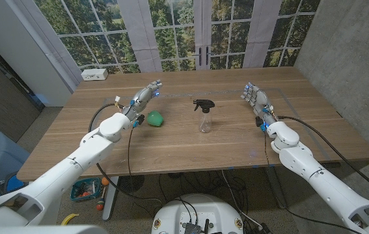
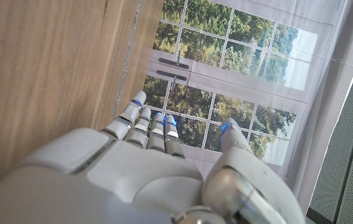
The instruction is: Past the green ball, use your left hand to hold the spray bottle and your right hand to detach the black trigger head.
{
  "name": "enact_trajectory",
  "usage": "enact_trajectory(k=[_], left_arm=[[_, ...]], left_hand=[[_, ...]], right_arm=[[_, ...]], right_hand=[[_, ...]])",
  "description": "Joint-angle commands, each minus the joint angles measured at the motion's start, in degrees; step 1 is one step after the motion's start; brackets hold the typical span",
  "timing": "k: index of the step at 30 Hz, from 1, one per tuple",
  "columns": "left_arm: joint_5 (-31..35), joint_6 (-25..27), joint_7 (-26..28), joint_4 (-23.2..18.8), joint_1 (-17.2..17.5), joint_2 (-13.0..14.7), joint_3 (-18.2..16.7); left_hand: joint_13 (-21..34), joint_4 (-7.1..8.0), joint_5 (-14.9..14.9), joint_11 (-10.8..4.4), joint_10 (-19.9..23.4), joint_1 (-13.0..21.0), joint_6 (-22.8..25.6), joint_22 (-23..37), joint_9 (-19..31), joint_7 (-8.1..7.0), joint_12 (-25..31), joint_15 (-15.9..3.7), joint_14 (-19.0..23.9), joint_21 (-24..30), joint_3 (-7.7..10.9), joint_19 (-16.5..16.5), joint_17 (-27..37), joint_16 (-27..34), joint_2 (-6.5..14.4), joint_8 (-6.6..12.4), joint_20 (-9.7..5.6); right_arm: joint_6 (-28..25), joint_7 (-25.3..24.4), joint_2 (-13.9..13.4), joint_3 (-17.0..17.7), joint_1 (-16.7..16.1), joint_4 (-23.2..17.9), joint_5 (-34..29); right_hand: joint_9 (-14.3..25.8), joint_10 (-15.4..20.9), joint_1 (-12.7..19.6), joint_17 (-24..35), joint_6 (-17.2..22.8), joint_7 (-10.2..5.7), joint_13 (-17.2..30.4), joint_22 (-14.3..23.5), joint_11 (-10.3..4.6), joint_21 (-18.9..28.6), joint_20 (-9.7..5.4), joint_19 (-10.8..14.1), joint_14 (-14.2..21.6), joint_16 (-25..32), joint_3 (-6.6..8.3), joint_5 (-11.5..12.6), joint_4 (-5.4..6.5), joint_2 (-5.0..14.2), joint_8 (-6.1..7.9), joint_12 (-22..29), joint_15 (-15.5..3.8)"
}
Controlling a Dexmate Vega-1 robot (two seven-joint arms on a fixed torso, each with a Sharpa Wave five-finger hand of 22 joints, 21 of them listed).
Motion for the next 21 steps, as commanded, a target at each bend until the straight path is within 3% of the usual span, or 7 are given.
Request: enact_trajectory(k=[1, 21], left_arm=[[9.13, 3.54, 0.69, -4.62, -1.75, 3.34, 2.85], [18.81, 4.84, -5.54, -7.31, -5.34, 6.78, 6.69]], left_hand=[[0.09, -0.62, -0.31, -0.21, 0.10, 0.88, 0.54, 0.17, 0.07, -0.44, -0.22, -2.16, 0.23, -0.04, 0.16, 0.42, 0.22, -0.23, -0.19, 0.47, -0.04], [0.13, -1.57, -0.46, -0.30, 0.50, 2.88, 1.98, 0.17, 0.12, -1.62, -0.33, -2.25, 0.43, -0.40, 0.28, 2.05, 0.22, -0.23, -1.51, 0.78, -0.40]], right_arm=[[0.87, -1.11, -0.04, 0.48, -1.87, -1.42, -0.03], [1.37, -2.81, -0.17, 0.89, -3.81, -3.41, -0.53]], right_hand=[[0.30, 0.63, 0.09, -0.05, 0.68, -0.03, 0.05, 0.14, -0.02, -0.15, 0.03, 0.48, 0.50, 0.35, 0.20, 0.31, -0.28, 0.50, 0.50, 0.32, 0.07], [0.30, 0.85, 0.00, -0.14, 0.97, -0.16, -0.12, 0.16, -0.06, -0.52, 0.14, 0.77, 0.72, 0.53, 0.08, 0.29, -0.28, 0.56, 0.58, 0.41, 0.09]])
